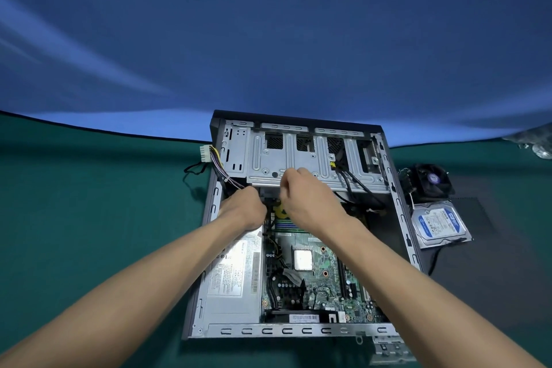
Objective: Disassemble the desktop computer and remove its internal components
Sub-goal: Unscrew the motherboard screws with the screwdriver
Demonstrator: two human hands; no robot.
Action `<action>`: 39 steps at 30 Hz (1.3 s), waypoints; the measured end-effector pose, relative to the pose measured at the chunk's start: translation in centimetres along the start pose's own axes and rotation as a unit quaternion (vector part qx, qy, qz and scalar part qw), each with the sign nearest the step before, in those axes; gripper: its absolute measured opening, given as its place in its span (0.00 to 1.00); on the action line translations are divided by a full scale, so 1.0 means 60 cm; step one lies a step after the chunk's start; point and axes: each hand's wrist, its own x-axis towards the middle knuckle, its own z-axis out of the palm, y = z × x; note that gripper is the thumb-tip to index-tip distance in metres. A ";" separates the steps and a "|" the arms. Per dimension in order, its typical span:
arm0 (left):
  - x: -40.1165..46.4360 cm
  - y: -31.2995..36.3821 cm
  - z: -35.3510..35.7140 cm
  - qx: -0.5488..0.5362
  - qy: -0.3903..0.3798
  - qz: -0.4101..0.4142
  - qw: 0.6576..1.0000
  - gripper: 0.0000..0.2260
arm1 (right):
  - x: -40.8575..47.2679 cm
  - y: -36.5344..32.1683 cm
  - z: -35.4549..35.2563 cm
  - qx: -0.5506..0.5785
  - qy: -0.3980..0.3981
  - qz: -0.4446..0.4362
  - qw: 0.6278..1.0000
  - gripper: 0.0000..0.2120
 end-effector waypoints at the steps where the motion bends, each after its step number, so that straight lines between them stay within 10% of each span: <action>1: 0.001 0.001 0.000 0.000 -0.001 -0.001 1.000 0.11 | -0.002 -0.003 0.000 0.019 -0.015 -0.002 1.000 0.10; 22: 0.015 -0.004 0.009 0.000 -0.006 -0.013 1.000 0.10 | -0.016 0.027 0.003 -0.010 0.014 0.061 0.998 0.07; 31: 0.031 0.001 0.013 -0.091 -0.131 -0.035 0.987 0.06 | -0.023 0.101 -0.012 0.105 0.054 0.055 0.991 0.04; 39: 0.035 0.062 0.039 0.152 -0.171 -0.013 0.973 0.11 | -0.026 0.185 0.019 0.264 0.069 0.055 0.960 0.07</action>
